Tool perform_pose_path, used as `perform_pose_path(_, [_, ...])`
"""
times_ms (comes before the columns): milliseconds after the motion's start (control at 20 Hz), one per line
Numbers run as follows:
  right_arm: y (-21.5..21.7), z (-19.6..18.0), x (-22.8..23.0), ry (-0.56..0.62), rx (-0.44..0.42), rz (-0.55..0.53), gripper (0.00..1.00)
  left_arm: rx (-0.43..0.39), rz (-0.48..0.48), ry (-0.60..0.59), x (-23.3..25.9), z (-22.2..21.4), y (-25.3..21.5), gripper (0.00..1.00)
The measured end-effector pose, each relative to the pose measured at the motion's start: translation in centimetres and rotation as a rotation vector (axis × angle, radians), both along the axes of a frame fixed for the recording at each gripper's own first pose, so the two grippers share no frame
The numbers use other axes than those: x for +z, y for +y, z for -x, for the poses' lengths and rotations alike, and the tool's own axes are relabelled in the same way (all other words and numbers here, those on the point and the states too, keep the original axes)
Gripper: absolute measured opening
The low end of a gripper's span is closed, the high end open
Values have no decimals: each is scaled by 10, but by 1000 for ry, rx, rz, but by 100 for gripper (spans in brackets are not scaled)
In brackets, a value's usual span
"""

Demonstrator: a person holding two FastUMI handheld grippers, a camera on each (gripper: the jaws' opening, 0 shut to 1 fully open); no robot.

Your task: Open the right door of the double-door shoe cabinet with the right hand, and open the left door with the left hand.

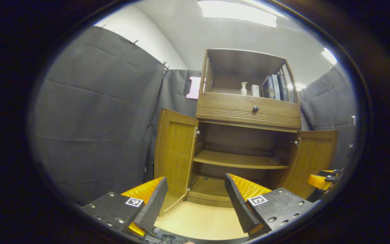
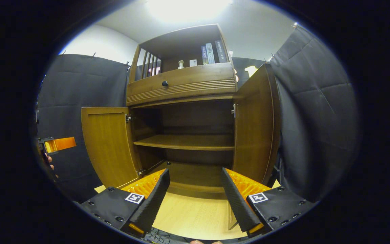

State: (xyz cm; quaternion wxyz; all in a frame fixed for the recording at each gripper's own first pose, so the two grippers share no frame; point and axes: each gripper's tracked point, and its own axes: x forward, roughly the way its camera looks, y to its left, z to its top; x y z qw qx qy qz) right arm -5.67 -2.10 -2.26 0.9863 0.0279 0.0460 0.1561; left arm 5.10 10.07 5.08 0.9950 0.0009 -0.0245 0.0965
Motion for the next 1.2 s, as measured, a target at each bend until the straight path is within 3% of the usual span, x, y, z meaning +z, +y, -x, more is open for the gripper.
perform_pose_path(350, [24, 3, 6, -39, -47, -14, 96, 80, -98, 28, -36, -24, 31, 97])
perform_pose_path(500, [41, 3, 10, -61, -88, -40, 96, 34, -143, 4, -28, -38, 50, 97])
perform_pose_path(650, [54, 3, 11, -71, -134, 2, 96, -51, -124, 30, -42, -52, 58, 98])
perform_pose_path(800, [65, 6, 8, -58, -164, 16, 96, -75, -139, 32, -52, -65, 69, 97])
perform_pose_path(1000, [64, 14, 10, -38, -202, 51, 93, -191, -131, 56, -83, -69, 43, 98])
perform_pose_path(1200, [55, 23, 2, -15, -214, 63, 94, -237, -113, 84, -96, -62, 23, 98])
